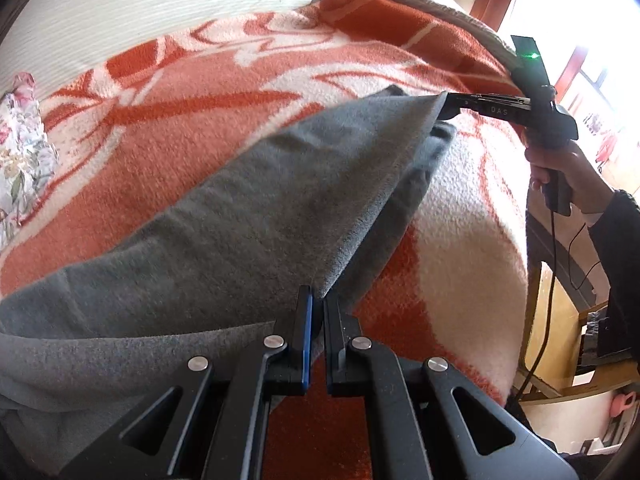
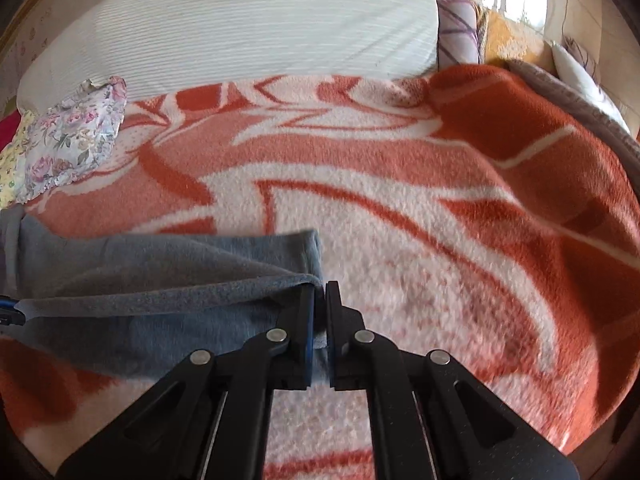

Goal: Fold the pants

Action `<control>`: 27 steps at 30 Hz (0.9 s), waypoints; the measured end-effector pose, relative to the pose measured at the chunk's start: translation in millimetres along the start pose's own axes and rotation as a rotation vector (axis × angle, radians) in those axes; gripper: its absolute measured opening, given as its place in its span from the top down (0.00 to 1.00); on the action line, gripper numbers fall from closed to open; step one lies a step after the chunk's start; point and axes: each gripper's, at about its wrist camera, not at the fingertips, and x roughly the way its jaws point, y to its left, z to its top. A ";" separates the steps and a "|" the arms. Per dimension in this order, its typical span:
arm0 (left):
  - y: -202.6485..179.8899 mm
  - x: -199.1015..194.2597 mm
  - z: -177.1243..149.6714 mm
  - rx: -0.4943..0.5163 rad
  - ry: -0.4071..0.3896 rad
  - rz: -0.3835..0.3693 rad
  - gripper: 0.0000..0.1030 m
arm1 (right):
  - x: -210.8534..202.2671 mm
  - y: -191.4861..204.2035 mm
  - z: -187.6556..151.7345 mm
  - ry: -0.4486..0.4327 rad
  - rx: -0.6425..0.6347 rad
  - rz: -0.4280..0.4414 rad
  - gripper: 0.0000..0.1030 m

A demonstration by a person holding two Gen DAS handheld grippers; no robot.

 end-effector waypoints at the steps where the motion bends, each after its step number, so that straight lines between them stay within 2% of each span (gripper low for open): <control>1: 1.2 4.0 -3.1 -0.004 0.010 -0.001 0.97 | 2.4 -2.5 -9.0 0.019 0.024 0.017 0.95; 4: 7.6 16.6 -10.2 -0.025 0.037 -0.011 0.95 | 8.0 -6.6 -28.1 0.062 0.091 0.072 0.92; 6: 10.5 16.6 -11.0 -0.044 0.040 -0.030 0.92 | 7.2 -4.3 -32.7 0.076 0.122 0.083 0.75; 8: 12.8 7.8 -11.3 -0.054 0.025 -0.052 0.83 | -0.1 2.1 -33.4 0.070 0.134 0.068 0.39; 9: 13.3 3.0 -11.5 -0.058 0.017 -0.056 0.75 | -6.1 6.2 -34.0 0.062 0.137 0.072 0.33; 10: 14.0 -3.5 -12.6 -0.062 0.003 -0.056 0.67 | -13.8 11.1 -34.2 0.043 0.135 0.089 0.31; 12: 18.1 -19.5 -17.5 -0.077 -0.030 -0.044 0.61 | -27.8 23.1 -34.7 0.024 0.133 0.111 0.31; 18: 50.3 -56.0 -41.1 -0.175 -0.081 0.008 0.61 | -50.3 81.2 -32.6 -0.004 0.108 0.230 0.31; 27: 130.5 -102.7 -84.0 -0.389 -0.145 0.111 0.60 | -33.6 200.5 -14.4 0.038 -0.037 0.421 0.31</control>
